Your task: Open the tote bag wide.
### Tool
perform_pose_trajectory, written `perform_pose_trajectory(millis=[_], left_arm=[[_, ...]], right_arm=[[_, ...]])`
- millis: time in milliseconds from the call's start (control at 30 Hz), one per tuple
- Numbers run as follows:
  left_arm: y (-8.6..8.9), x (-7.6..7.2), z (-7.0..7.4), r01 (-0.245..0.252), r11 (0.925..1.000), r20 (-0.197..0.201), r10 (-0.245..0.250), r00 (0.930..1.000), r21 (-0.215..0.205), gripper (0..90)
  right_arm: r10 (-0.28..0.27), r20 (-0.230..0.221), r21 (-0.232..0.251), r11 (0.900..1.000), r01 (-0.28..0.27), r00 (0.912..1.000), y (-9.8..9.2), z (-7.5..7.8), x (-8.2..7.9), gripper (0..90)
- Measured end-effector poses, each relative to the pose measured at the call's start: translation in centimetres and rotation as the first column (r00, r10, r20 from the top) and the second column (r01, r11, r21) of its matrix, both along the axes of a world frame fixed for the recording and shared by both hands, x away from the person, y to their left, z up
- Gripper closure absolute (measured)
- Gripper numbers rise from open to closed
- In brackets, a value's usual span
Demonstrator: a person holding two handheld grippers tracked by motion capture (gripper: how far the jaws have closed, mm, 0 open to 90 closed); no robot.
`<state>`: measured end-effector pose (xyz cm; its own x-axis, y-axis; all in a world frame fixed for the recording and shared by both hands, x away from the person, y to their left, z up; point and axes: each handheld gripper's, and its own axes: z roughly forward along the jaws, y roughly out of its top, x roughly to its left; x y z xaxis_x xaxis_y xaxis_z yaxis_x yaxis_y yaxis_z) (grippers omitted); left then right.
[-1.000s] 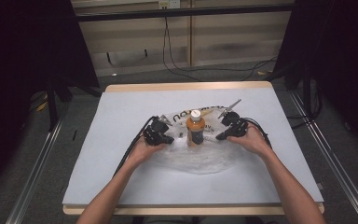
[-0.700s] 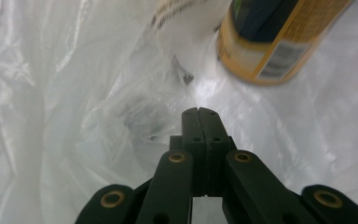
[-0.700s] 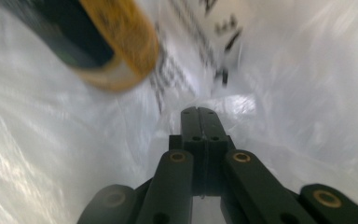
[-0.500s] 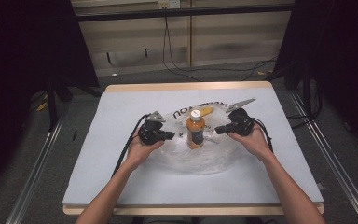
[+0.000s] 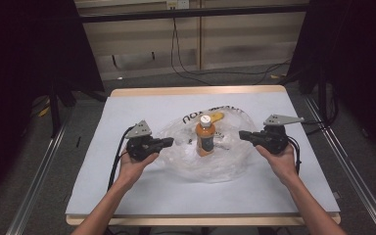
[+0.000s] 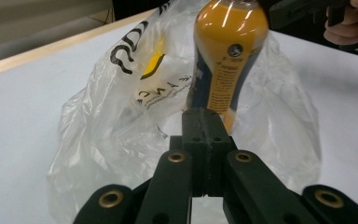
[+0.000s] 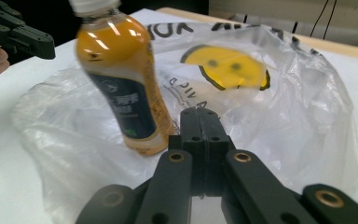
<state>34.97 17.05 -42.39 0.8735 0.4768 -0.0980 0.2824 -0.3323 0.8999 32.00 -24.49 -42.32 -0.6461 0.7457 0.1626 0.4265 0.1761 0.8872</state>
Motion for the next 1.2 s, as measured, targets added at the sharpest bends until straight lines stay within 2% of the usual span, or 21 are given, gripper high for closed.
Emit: perform_pose_trajectory(millis=[33, 67, 133, 200, 233, 300, 367, 400, 467, 600, 667, 733, 767, 833, 867, 900, 967, 1033, 1067, 1167, 1200], left_arm=[[0.3, -0.3, 0.0, -0.017, 0.9998, 0.011, 0.017, 0.9998, 0.003, 79.0], [0.6, -0.6, 0.0, -0.021, 0.9998, 0.015, 0.021, 0.9997, -0.003, 75.7], [1.0, -1.1, 0.1, -0.032, 0.9995, 0.013, 0.032, 0.9994, -0.008, 72.9], [1.4, -1.7, 0.1, -0.044, 0.999, 0.024, 0.044, 0.9987, 0.001, 62.3], [1.5, -2.0, 0.0, -0.038, 0.9993, 0.019, 0.038, 0.9991, -0.006, 61.5], [2.0, -2.6, 0.0, -0.054, 0.9985, 0.044, 0.054, 0.9976, 0.004, 53.8], [2.4, -3.2, -0.2, -0.064, 0.998, 0.034, 0.064, 0.9974, -0.002, 46.2], [2.6, -3.4, -0.3, -0.073, 0.9973, 0.032, 0.073, 0.9968, 0.002, 40.3], [3.0, -3.8, -0.6, -0.086, 0.9962, 0.037, 0.085, 0.9957, 0.014, 27.3], [4.0, -4.8, -1.3, -0.106, 0.9944, 0.036, 0.106, 0.9937, -0.009, 14.1], [4.5, -5.2, -1.3, -0.13, 0.9915, 0.031, 0.13, 0.991, -0.001, 10.4], [4.9, -5.6, -1.3, -0.123, 0.9917, 0.025, 0.124, 0.9919, -0.036, 5.5], [5.2, -5.9, -1.2, -0.128, 0.9906, 0.013, 0.129, 0.9916, -0.047, 5.3], [5.6, -6.5, -1.2, -0.155, 0.9871, 0.021, 0.156, 0.9876, -0.04, 4.0], [5.8, -6.7, -1.2, -0.169, 0.9852, 0.035, 0.17, 0.9848, -0.027, 3.5], [6.1, -7.0, -1.3, -0.168, 0.9852, 0.039, 0.17, 0.9848, -0.034, 3.5], [6.6, -7.6, -1.7, -0.19, 0.9797, 0.036, 0.193, 0.9806, -0.064, 3.4], [7.2, -7.9, -1.9, -0.19, 0.9796, 0.035, 0.193, 0.9806, -0.064, 3.1], [7.5, -8.1, -1.9, -0.184, 0.9806, 0.038, 0.186, 0.9817, -0.068, 3.0], [7.9, -8.1, -1.8, -0.216, 0.9735, 0.043, 0.22, 0.9745, -0.074, 3.0], [8.0, -8.1, -1.8, -0.217, 0.973, 0.043, 0.221, 0.9743, -0.077, 2.9]], right_arm=[[-0.007, 0.017, 0.007, 1.0, 0.007, 0.9998, -0.1, 0.1, -0.5, 74.0], [-0.019, 0.024, 0.021, 1.0, 0.019, 0.9995, -0.2, 0.1, -1.0, 69.5], [-0.006, 0.039, 0.029, 1.0, 0.005, 0.9992, -0.4, 0.2, -1.9, 63.9], [-0.017, 0.051, 0.033, 0.999, 0.016, 0.9986, -0.5, 0.2, -2.7, 52.5], [-0.024, 0.056, 0.036, 0.999, 0.022, 0.9981, -0.6, 0.2, -3.1, 47.3], [-0.054, 0.073, 0.039, 0.998, 0.051, 0.9959, -0.9, 0.2, -3.9, 36.0], [-0.074, 0.079, 0.04, 0.997, 0.071, 0.9941, -1.3, 0.0, -4.6, 30.1], [-0.084, 0.086, 0.04, 0.996, 0.081, 0.9927, -1.5, -0.1, -4.9, 25.9], [-0.106, 0.072, 0.041, 0.994, 0.103, 0.9918, -1.9, -0.3, -5.7, 17.8], [-0.165, 0.098, 0.05, 0.986, 0.16, 0.9815, -2.5, -0.5, -7.3, 6.7], [-0.185, 0.105, 0.051, 0.982, 0.18, 0.9771, -2.8, -0.5, -7.9, 4.7], [-0.191, 0.101, 0.065, 0.981, 0.185, 0.9765, -3.1, -0.6, -8.5, 2.3], [-0.195, 0.103, 0.062, 0.98, 0.19, 0.9753, -3.2, -0.7, -8.8, 2.4], [-0.193, 0.105, 0.07, 0.98, 0.187, 0.9755, -3.4, -0.8, -9.6, 1.4], [-0.198, 0.092, 0.068, 0.979, 0.192, 0.9759, -3.5, -0.9, -10.0, 2.2], [-0.197, 0.093, 0.058, 0.98, 0.192, 0.9759, -3.6, -1.0, -10.3, 2.1], [-0.206, 0.094, 0.06, 0.978, 0.202, 0.9739, -3.8, -1.4, -11.0, 3.1], [-0.234, 0.089, 0.06, 0.971, 0.23, 0.9681, -4.0, -1.8, -11.7, 1.5], [-0.233, 0.092, 0.056, 0.972, 0.228, 0.9681, -4.1, -1.9, -11.8, 2.6], [-0.242, 0.097, 0.053, 0.97, 0.238, 0.9654, -4.2, -1.9, -12.0, 3.1], [-0.243, 0.098, 0.058, 0.969, 0.238, 0.965, -4.2, -1.8, -12.0, 3.5]])
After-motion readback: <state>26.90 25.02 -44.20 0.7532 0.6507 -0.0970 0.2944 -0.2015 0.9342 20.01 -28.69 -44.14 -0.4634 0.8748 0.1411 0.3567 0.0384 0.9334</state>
